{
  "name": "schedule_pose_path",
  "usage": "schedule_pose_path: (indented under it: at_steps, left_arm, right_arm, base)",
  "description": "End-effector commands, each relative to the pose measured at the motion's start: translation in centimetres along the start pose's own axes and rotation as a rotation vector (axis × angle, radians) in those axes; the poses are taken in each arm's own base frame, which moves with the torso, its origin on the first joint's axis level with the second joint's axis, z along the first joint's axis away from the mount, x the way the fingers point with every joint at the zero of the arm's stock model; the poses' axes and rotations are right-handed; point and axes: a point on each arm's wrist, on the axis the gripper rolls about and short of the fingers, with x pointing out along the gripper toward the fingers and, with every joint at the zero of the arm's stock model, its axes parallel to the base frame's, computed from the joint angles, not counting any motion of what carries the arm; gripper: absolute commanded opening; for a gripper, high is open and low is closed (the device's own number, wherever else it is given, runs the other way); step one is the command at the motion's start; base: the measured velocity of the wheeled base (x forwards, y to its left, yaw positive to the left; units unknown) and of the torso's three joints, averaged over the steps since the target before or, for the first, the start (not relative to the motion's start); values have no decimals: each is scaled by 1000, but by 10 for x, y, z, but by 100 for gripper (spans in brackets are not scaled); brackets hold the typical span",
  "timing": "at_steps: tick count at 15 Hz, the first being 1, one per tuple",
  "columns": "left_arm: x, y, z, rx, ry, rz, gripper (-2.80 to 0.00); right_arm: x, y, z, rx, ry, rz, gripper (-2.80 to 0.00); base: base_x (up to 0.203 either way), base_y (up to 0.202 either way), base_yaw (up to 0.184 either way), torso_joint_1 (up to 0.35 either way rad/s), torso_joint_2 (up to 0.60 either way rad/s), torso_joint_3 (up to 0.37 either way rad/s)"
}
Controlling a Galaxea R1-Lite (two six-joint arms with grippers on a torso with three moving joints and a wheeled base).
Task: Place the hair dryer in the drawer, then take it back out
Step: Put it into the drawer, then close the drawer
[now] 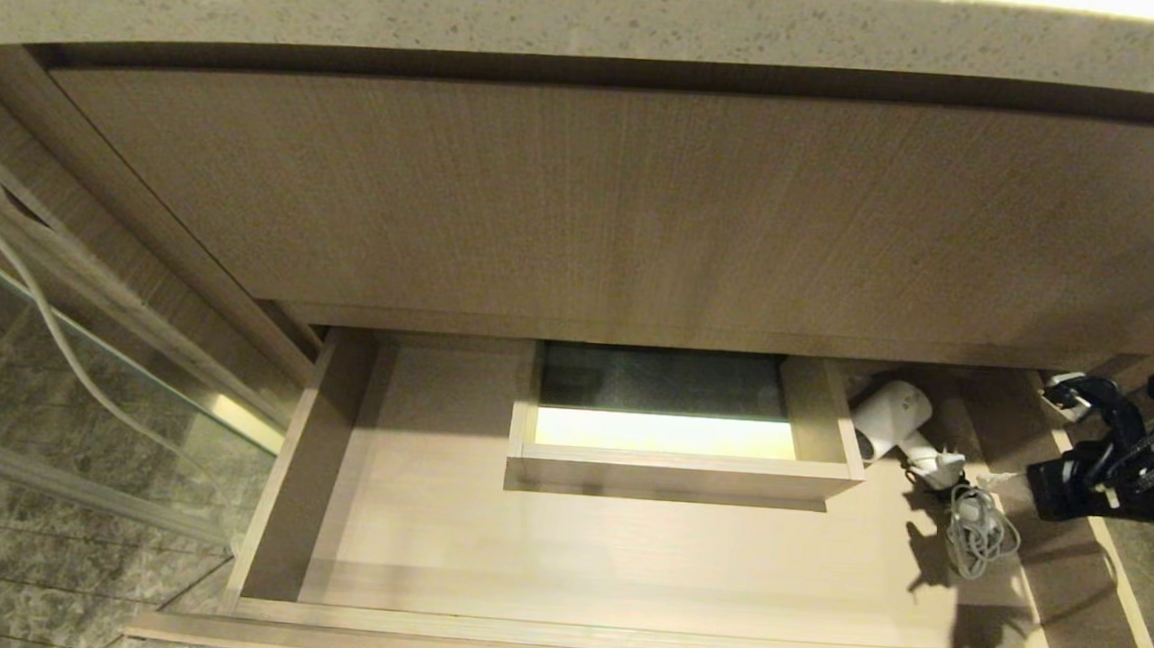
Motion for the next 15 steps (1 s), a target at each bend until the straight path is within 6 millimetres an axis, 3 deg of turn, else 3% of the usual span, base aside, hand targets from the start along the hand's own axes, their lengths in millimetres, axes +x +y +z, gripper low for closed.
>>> schedule_pose_path:
  at_steps: [1,3,8,15]
  left_arm:
    - [0,0,0,0,0,0,-280]
    - [0,0,0,0,0,0,-280]
    - [0,0,0,-1,0,0,-280]
    - [0,0,0,-1,0,0,-280]
  right_arm:
    - [-44,18,2,13,21,1,-280]
    - [-69,28,-15,73,111,-2,-280]
    - [-106,42,-63,86,470,-127,-280]
    - [-96,44,-84,49,630,-105,-280]
  base:
    - [0,0,0,0,0,0]
    - [0,0,0,0,0,0]
    - [0,0,0,0,0,0]
    - [0,0,0,0,0,0]
